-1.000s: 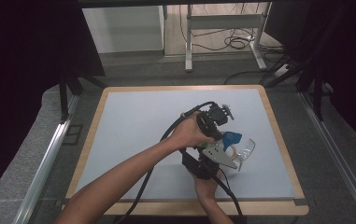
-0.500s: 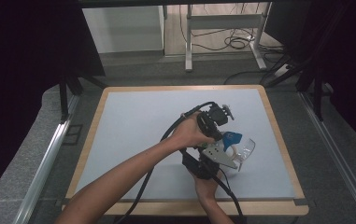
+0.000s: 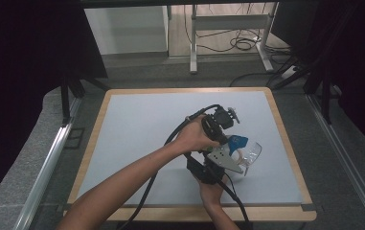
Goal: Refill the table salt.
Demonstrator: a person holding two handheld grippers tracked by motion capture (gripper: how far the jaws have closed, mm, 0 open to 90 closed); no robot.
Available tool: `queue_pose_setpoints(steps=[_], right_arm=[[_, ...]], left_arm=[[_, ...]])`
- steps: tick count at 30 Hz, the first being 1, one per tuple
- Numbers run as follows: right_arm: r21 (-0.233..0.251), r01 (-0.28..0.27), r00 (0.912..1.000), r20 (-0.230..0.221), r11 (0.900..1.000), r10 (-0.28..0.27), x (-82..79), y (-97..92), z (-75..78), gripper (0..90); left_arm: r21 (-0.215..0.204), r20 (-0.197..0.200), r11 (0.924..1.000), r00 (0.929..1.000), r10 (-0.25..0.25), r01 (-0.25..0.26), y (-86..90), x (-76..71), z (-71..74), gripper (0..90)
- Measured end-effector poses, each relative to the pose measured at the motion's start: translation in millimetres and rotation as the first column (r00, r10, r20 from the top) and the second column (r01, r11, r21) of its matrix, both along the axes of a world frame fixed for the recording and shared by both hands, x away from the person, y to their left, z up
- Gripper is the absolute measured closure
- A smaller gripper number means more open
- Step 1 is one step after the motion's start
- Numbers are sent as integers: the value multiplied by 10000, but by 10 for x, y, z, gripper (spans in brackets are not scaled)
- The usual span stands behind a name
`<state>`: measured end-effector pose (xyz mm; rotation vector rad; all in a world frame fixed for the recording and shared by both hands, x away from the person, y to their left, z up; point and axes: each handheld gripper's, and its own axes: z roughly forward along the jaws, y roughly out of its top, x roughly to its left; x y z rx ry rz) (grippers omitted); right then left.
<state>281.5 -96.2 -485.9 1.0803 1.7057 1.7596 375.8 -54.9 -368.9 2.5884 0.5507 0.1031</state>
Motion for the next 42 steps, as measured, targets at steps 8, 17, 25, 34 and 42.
queue_pose_setpoints(steps=[8,17,25,34,42], right_arm=[[1,24,10000,25,10000,-24,4,-9,0,535],[21,45,10000,37,10000,-45,2,-15,5,536],[8,66,10000,33,10000,-66,-2,-20,6,537],[19,36,10000,-10,10000,-36,-2,-26,2,537],[16,57,10000,23,10000,-57,1,-29,1,537]], left_arm=[[0,-8,10000,10000,24,-24,-10,1,-6,900],[-6,0,10000,10000,3,-3,-18,2,-15,900],[59,-25,10000,10000,-28,28,-21,15,-33,900],[113,-109,9999,9999,17,-16,-26,32,-61,900],[108,-115,9999,9999,12,-11,-26,31,-56,900]])
